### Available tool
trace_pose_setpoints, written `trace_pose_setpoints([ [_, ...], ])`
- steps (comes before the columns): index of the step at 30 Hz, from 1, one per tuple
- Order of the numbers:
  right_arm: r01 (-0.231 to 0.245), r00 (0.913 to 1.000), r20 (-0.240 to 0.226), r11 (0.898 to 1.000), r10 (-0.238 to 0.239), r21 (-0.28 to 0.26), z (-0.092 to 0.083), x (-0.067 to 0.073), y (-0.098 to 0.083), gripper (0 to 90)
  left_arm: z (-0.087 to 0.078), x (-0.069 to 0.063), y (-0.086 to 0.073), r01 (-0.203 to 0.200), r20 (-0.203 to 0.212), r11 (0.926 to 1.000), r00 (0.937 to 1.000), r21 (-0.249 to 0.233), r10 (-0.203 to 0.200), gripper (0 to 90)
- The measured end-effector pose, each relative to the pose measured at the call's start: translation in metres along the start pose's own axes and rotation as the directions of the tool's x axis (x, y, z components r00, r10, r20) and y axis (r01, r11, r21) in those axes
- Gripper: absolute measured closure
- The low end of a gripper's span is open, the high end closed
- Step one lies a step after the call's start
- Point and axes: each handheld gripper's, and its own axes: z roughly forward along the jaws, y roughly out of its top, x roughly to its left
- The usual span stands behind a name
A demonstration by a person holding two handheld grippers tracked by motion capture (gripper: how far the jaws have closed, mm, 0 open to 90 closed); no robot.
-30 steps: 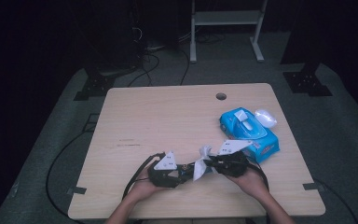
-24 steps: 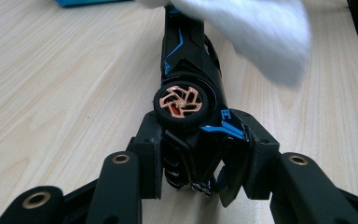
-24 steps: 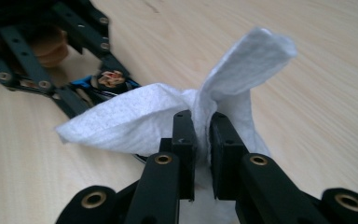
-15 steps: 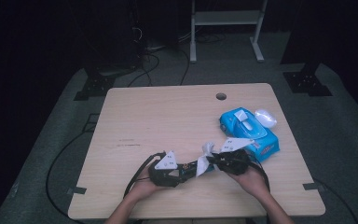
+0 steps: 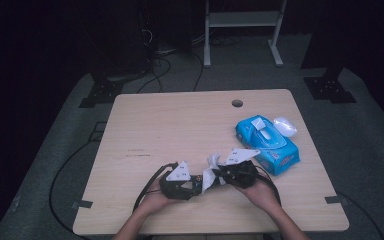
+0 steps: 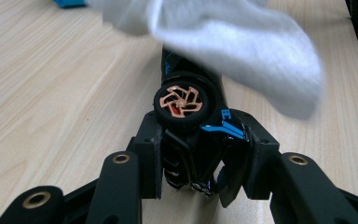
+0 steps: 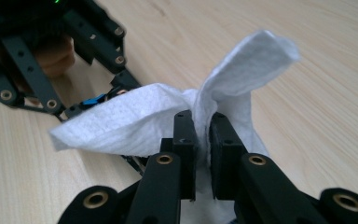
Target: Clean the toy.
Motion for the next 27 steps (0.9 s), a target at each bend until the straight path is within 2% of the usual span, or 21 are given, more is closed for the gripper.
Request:
trace_pose_setpoints([
  [2,-0.026,0.9996,0.007,1.000,0.026,-0.002,-0.003,-0.002,-0.002,82.0,0.001,0.000,0.000,0.002,-0.002,1.0000,1.0000,-0.003,-0.002,57.9],
  [3,-0.014,0.9998,0.016,1.000,0.014,-0.004,-0.002,0.000,-0.001,82.0,0.001,0.000,0.000,0.002,-0.001,1.0000,1.0000,-0.003,-0.002,57.9],
  [5,-0.007,0.9998,-0.016,1.000,0.007,-0.006,0.004,0.007,0.002,81.9,0.001,-0.001,0.000,0.006,-0.002,1.0000,1.0000,-0.003,-0.006,57.8],
  [9,0.048,0.9979,-0.042,0.999,-0.048,0.001,0.013,0.022,0.011,81.9,0.000,-0.001,0.000,0.005,-0.003,1.0000,1.0000,0.003,-0.005,57.9],
  [10,0.064,0.9973,-0.037,0.998,-0.064,0.005,0.013,0.022,0.012,81.9,0.000,-0.001,0.000,0.005,-0.002,1.0000,1.0000,0.002,-0.005,57.9],
  [12,0.060,0.9981,-0.014,0.998,-0.060,0.015,0.008,0.018,0.010,81.8,0.000,0.000,0.000,0.010,0.001,1.0000,1.0000,-0.001,-0.010,57.9],
  [15,0.058,0.9952,0.077,0.998,-0.060,0.022,-0.004,0.007,-0.001,81.8,0.000,0.002,-0.002,0.040,0.007,0.9991,0.9992,0.011,-0.040,56.9],
  [16,0.029,0.9971,0.069,1.000,-0.030,0.007,-0.008,0.003,-0.004,81.8,0.001,0.002,-0.002,0.034,0.004,0.9993,0.9994,0.016,-0.034,57.3],
  [18,0.026,0.9968,0.075,1.000,-0.027,0.007,-0.009,0.003,-0.006,81.9,0.002,0.002,-0.002,0.032,-0.001,0.9994,0.9995,0.017,-0.032,57.3],
  [20,0.032,0.9983,0.049,0.999,-0.032,0.001,-0.003,0.009,-0.002,81.8,0.003,0.001,-0.001,0.038,-0.002,0.9991,0.9993,0.017,-0.038,57.4],
  [22,0.060,0.9980,0.020,0.998,-0.060,-0.009,0.006,0.020,0.004,81.7,0.004,0.000,0.000,0.029,-0.011,0.9994,0.9995,0.018,-0.029,57.6],
  [24,0.072,0.9967,-0.035,0.997,-0.073,-0.029,0.015,0.031,0.010,81.7,0.003,-0.001,0.000,0.020,-0.021,0.9995,0.9996,0.022,-0.020,57.9],
  [27,0.108,0.9939,-0.021,0.994,-0.108,-0.012,0.016,0.033,0.014,81.7,0.002,0.000,-0.001,0.019,-0.025,0.9995,0.9995,0.024,-0.019,58.2],
])
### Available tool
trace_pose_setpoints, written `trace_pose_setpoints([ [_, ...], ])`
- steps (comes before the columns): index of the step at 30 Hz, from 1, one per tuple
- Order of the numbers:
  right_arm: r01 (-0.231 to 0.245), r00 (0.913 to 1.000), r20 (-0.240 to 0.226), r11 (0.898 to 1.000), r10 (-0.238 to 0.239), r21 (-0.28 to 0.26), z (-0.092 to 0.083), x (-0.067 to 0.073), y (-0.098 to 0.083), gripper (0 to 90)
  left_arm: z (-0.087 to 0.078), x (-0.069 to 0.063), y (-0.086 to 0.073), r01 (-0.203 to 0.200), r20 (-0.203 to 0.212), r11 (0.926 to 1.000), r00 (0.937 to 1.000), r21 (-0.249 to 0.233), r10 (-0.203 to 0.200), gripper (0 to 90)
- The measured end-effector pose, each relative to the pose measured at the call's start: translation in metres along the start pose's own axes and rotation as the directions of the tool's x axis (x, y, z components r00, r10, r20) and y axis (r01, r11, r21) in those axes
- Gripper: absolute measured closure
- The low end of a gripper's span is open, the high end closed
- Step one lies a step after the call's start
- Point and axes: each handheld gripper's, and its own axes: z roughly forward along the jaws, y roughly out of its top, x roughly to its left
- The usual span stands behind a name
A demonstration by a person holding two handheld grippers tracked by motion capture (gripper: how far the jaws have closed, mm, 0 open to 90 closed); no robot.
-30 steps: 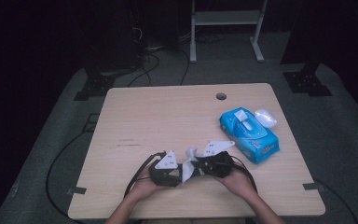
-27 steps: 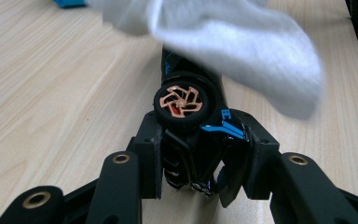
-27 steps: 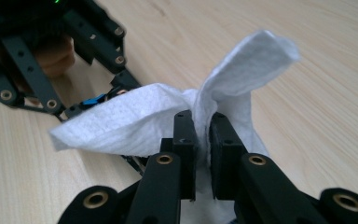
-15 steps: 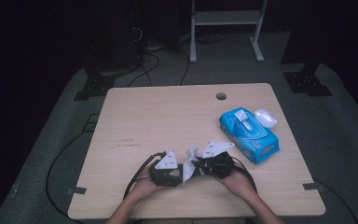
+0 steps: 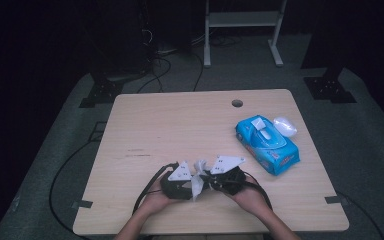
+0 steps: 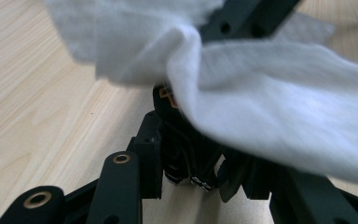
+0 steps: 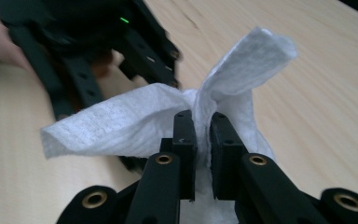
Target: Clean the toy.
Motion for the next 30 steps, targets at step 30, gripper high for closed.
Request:
trace_pose_setpoints([
  [30,-0.040,0.9992,0.003,0.999,0.040,-0.004,0.000,-0.011,-0.004,81.2,0.000,0.005,0.000,0.046,-0.016,0.9989,0.9988,-0.013,-0.046,58.2],
])
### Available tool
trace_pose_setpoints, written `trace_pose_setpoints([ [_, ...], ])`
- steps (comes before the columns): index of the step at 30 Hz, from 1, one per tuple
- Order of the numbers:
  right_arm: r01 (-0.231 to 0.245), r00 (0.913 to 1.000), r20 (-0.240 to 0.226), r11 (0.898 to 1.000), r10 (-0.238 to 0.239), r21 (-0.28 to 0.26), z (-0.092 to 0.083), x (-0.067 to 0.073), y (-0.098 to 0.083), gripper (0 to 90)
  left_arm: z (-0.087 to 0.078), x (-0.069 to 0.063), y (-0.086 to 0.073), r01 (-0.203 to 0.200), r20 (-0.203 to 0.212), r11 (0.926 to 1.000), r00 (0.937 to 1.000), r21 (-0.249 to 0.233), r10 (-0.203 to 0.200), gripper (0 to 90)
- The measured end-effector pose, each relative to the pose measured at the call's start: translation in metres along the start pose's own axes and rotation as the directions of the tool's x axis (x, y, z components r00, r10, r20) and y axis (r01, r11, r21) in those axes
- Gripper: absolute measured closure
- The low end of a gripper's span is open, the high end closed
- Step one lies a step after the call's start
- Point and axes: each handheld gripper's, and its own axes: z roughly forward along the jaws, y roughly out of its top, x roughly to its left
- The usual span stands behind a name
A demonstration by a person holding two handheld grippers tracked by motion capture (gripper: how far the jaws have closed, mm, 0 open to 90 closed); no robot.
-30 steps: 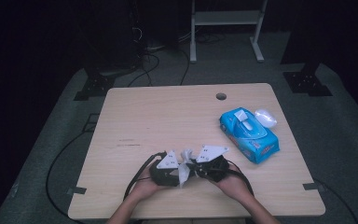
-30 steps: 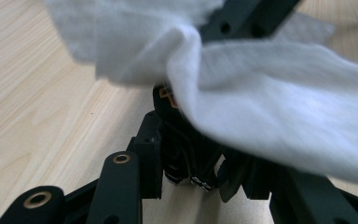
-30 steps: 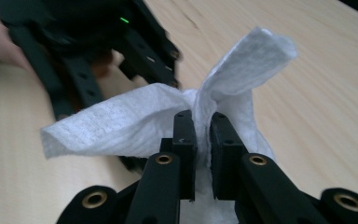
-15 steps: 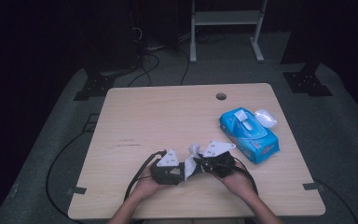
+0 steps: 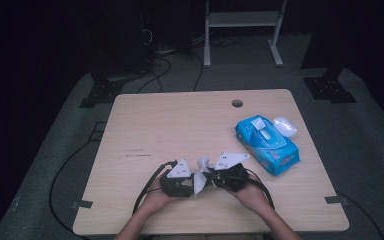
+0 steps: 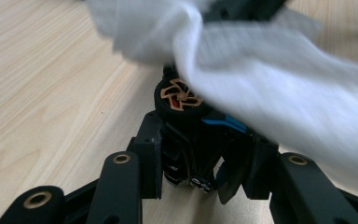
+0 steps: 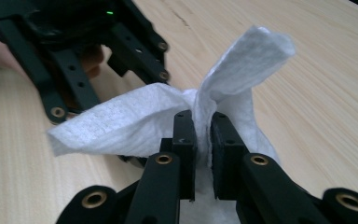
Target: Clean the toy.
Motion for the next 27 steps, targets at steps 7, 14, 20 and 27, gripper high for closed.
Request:
trace_pose_setpoints([
  [7,-0.030,0.9976,0.063,0.999,0.029,0.017,-0.008,-0.014,-0.005,81.4,0.000,0.001,0.000,-0.010,-0.003,0.9999,1.0000,-0.003,0.010,58.1],
  [14,-0.020,0.9991,0.039,1.000,0.019,0.011,-0.006,-0.010,-0.003,81.4,0.000,0.001,-0.001,-0.007,-0.002,1.0000,1.0000,-0.007,0.007,58.2],
  [20,-0.061,0.9910,0.120,0.998,0.059,0.018,-0.018,-0.027,-0.012,81.6,0.001,0.002,-0.001,-0.006,0.000,0.9999,1.0000,-0.012,0.006,58.2],
  [27,-0.021,0.9988,0.044,1.000,0.020,0.023,-0.007,-0.012,-0.003,81.3,0.001,0.002,-0.001,-0.002,0.005,0.9999,1.0000,-0.013,0.002,58.1],
])
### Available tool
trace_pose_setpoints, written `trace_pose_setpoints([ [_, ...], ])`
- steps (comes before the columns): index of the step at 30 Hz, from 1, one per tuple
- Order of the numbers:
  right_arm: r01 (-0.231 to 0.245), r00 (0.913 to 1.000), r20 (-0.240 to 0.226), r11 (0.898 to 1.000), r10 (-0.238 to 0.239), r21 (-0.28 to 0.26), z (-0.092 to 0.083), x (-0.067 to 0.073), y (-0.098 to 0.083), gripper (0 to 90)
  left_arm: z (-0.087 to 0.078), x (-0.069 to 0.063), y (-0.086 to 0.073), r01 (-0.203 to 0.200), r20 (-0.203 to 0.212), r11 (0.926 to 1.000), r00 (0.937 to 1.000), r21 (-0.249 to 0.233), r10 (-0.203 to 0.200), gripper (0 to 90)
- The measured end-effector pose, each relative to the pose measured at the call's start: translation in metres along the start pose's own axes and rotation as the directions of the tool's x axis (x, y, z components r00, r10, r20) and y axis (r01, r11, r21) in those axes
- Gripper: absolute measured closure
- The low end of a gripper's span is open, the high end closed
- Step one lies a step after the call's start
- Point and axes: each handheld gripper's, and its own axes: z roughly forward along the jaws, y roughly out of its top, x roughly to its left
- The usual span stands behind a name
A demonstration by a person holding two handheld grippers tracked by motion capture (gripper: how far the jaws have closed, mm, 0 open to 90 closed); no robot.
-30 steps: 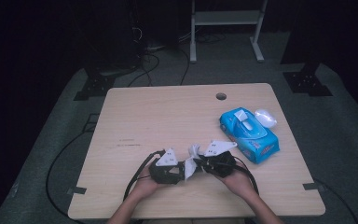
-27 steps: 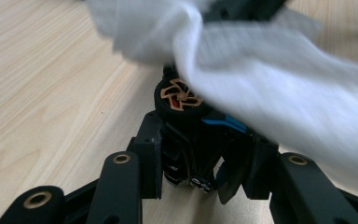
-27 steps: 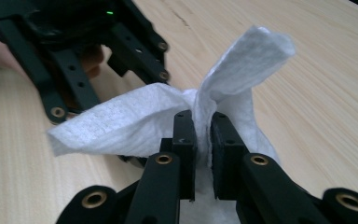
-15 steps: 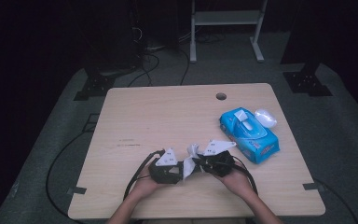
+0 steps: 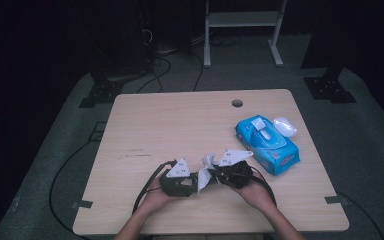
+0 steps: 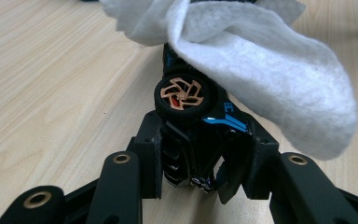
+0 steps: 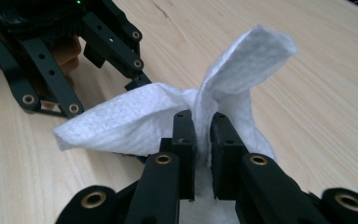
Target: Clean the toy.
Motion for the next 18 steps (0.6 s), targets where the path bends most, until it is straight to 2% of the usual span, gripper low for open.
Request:
trace_pose_setpoints([
  [1,-0.008,1.0000,-0.002,1.000,0.008,0.002,-0.002,-0.003,-0.001,81.3,0.000,0.001,0.000,0.000,0.002,1.0000,1.0000,0.000,0.000,58.2],
  [3,-0.029,0.9989,0.036,1.000,0.028,0.009,-0.007,-0.012,-0.005,81.4,0.000,0.001,-0.001,0.002,0.004,1.0000,1.0000,-0.004,-0.002,58.1],
  [6,-0.079,0.9957,0.047,0.997,0.079,0.002,-0.013,-0.022,-0.009,81.6,0.001,0.001,0.000,0.006,0.005,0.9999,1.0000,-0.010,-0.006,58.1],
  [8,-0.071,0.9965,0.043,0.997,0.071,-0.001,-0.009,-0.017,-0.007,81.6,0.002,0.000,0.000,0.007,0.003,0.9999,1.0000,-0.011,-0.007,58.1],
  [9,-0.071,0.9972,0.022,0.997,0.071,-0.008,-0.006,-0.013,-0.005,81.5,0.002,0.000,0.000,0.002,0.001,1.0000,1.0000,-0.006,-0.002,58.1],
  [10,-0.056,0.9984,-0.005,0.998,0.056,-0.006,0.000,-0.006,-0.003,81.6,0.002,0.000,0.000,0.005,0.002,1.0000,1.0000,-0.006,-0.005,58.1],
  [12,-0.025,0.9997,-0.007,1.000,0.025,-0.006,0.003,0.000,0.001,81.5,0.001,0.001,-0.001,0.004,0.005,1.0000,1.0000,-0.007,-0.004,58.1],
  [14,-0.023,0.9997,-0.010,1.000,0.023,0.009,0.001,-0.003,0.002,81.5,0.001,0.001,0.000,-0.004,0.000,1.0000,1.0000,-0.004,0.004,58.1],
  [15,-0.025,0.9996,0.014,1.000,0.024,0.014,-0.002,-0.007,-0.001,81.6,0.001,0.000,0.000,-0.006,-0.001,1.0000,1.0000,-0.004,0.006,58.1],
  [17,-0.058,0.9981,0.024,0.998,0.057,0.008,-0.006,-0.014,-0.005,81.8,0.002,0.000,0.000,-0.004,0.000,1.0000,1.0000,-0.006,0.004,58.1],
  [18,-0.060,0.9978,0.031,0.998,0.059,0.008,-0.007,-0.015,-0.005,81.8,0.002,0.001,0.000,-0.005,0.002,0.9999,1.0000,-0.009,0.005,58.1],
])
